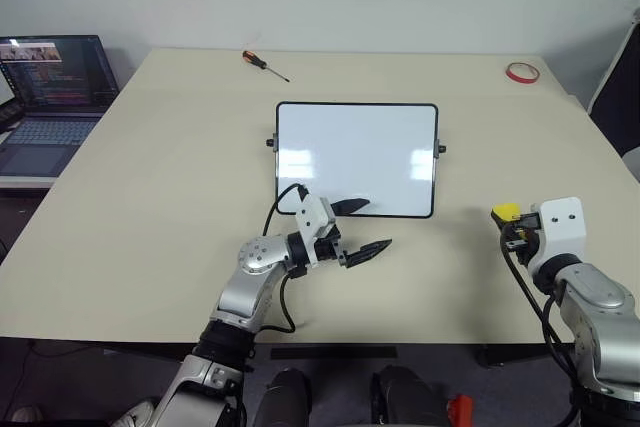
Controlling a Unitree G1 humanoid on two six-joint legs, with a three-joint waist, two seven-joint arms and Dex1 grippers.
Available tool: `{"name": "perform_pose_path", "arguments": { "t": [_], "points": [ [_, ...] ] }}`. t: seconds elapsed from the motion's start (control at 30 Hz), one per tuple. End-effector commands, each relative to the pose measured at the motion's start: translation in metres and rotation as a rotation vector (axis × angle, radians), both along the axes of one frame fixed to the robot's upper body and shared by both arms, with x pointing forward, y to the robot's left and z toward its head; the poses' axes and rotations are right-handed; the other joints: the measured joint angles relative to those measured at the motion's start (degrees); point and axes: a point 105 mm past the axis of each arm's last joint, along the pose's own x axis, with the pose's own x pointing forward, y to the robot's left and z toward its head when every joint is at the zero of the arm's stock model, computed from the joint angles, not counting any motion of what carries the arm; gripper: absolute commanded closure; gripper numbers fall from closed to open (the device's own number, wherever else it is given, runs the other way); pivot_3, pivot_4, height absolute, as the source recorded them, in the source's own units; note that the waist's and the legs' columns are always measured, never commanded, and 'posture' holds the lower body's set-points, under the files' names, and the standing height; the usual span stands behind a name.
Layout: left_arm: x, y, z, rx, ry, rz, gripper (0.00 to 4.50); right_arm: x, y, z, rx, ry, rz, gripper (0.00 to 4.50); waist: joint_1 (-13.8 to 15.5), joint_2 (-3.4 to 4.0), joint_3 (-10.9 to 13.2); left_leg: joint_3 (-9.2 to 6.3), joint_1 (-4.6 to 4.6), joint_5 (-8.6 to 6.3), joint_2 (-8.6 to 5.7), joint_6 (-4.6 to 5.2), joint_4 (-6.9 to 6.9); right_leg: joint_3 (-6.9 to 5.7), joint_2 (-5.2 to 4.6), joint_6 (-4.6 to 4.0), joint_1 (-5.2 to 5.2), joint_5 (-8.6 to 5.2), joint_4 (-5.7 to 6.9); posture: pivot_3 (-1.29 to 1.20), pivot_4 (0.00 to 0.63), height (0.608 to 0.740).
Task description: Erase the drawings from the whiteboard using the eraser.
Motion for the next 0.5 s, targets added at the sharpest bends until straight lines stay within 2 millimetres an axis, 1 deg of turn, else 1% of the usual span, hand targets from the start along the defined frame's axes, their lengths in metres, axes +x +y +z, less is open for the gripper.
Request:
{"name": "perform_pose_path", "arguments": {
  "t": [0.03, 0.23, 0.5],
  "points": [
    [-0.002, -0.008, 0.009, 0.036, -0.044, -0.091, 0.00, 0.003, -0.005, 0.013, 0.024, -0.044, -0.040, 3.40, 0.01, 0.00, 0.00, 0.01, 0.00, 0.00, -0.01, 0.00, 0.00, 0.00, 0.00, 0.00, -0.01, 0.00, 0.00, 0.00, 0.150, 0.740],
    [-0.007, -0.015, 0.014, 0.085, -0.066, -0.175, 0.00, 0.009, -0.002, 0.011, 0.057, -0.034, -0.045, 3.40, 0.04, 0.00, 0.00, 0.01, -0.03, 0.00, 0.01, 0.01, 0.00, 0.01, 0.00, 0.01, -0.03, -0.01, -0.01, 0.00, 0.150, 0.740],
    [-0.005, -0.015, 0.020, 0.086, -0.085, -0.168, 0.00, 0.013, 0.005, 0.008, 0.090, -0.018, -0.035, 3.40, 0.04, 0.00, 0.00, 0.00, -0.07, 0.00, 0.03, 0.01, 0.00, 0.04, -0.01, 0.01, -0.08, -0.01, 0.01, 0.00, 0.150, 0.740]
  ]
}}
